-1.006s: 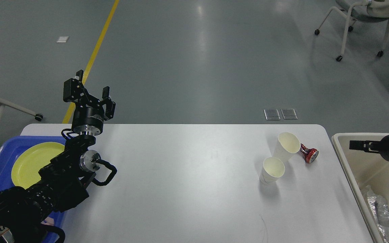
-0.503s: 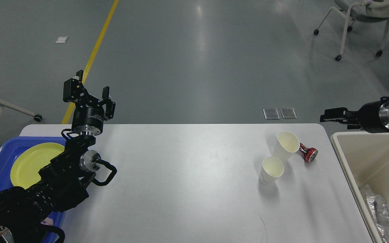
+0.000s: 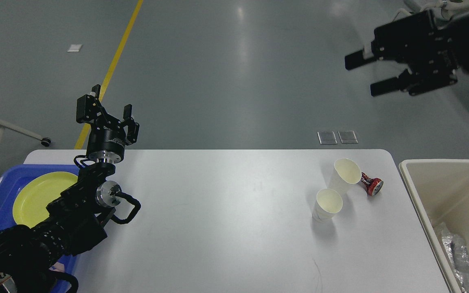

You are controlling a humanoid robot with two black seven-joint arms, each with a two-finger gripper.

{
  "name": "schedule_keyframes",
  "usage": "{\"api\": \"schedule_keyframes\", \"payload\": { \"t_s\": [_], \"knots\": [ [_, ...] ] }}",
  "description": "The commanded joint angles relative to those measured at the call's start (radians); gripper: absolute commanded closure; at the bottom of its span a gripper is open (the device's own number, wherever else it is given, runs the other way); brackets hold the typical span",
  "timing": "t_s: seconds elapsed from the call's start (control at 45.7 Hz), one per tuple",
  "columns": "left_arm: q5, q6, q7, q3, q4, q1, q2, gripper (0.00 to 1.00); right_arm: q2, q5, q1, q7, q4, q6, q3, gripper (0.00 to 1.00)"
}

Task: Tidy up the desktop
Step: 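Raise the right gripper and bring it over the paper cups, then lower the right gripper to the nearer paper cup and grasp it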

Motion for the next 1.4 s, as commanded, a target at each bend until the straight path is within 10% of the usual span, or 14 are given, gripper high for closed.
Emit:
{"api": "schedule_keyframes", "payload": {
  "t_s": [0.0, 0.284, 0.656, 1.006, 1.378],
  "knots": [
    [0.0, 0.0, 0.0, 0.0, 0.0, 0.0, 0.0, 0.0, -0.031, 0.064, 0.061, -0.019, 0.031, 0.002, 0.101, 0.0],
    [0.0, 0.0, 0.0, 0.0, 0.0, 0.0, 0.0, 0.0, -0.005, 0.19, 0.061, -0.335, 0.032, 0.002, 0.124, 0.0],
    [0.0, 0.0, 0.0, 0.0, 0.0, 0.0, 0.0, 0.0, 0.056, 0.059, -0.301, -0.356, 0.008, 0.002, 0.119, 0.0],
    [0.0, 0.0, 0.0, 0.0, 0.0, 0.0, 0.0, 0.0, 0.182, -0.119, -0.72, -0.353, -0.078, -0.395, 0.121, 0.0],
    [0.0, 0.0, 0.0, 0.0, 0.0, 0.0, 0.0, 0.0, 0.346, -0.127, -0.968, -0.346, -0.33, -0.513, 0.111, 0.0]
  ]
}}
